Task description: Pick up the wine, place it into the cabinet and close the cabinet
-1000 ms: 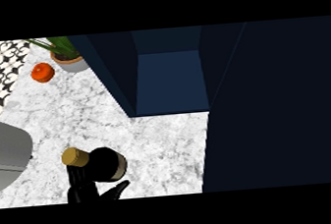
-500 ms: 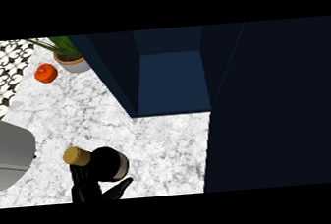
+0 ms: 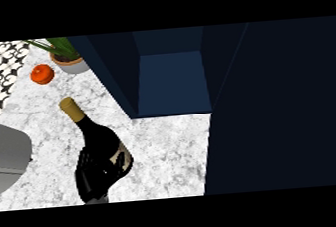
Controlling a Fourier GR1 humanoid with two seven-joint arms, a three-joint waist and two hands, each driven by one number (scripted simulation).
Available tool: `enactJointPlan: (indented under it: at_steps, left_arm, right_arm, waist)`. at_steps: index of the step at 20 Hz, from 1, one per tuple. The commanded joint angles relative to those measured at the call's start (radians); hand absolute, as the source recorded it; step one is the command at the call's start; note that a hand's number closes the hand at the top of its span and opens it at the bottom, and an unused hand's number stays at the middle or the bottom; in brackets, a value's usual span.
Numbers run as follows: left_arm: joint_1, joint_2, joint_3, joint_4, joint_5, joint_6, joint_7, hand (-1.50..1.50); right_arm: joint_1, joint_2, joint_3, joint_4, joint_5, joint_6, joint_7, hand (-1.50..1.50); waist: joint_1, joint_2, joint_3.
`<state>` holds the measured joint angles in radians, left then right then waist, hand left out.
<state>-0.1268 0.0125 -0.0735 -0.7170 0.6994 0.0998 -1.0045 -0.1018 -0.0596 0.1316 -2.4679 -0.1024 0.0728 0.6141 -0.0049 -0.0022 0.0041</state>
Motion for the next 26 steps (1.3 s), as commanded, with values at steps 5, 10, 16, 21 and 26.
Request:
enactJointPlan:
  at_steps: [5,10,16,21,26]
  left_arm:
    - [-0.141,-0.012,-0.02,0.121,0.038,-0.039,-0.001,1.5]
    - [-0.117,0.088,-0.014,0.078,0.004,-0.169,0.13,1.5]
    - [-0.066,0.166,-0.006,0.033,0.004,-0.344,0.199,1.5]
    - [-0.066,0.175,-0.029,-0.041,-0.004,-0.38,0.295,1.5]
    - [-0.03,0.132,-0.086,-0.196,-0.078,-0.288,0.324,1.5]
  right_arm:
    - [0.018,0.007,-0.015,-0.079,-0.048,0.009,0.01,-1.5]
    - [0.05,-0.028,-0.122,-0.058,-0.146,0.06,-0.015,-1.5]
    - [0.069,0.017,-0.042,-0.038,-0.055,0.054,-0.046,-1.5]
    - [0.055,0.018,-0.048,-0.031,-0.066,0.061,-0.058,-1.5]
    - [-0.008,0.01,-0.052,0.019,-0.065,0.05,-0.012,-1.5]
  waist:
    - [-0.005,0.003,-0.005]
    - [-0.005,0.003,-0.004]
    - [0.002,0.002,-0.004]
    - [0.002,0.001,-0.004]
    - [0.007,0.001,-0.004]
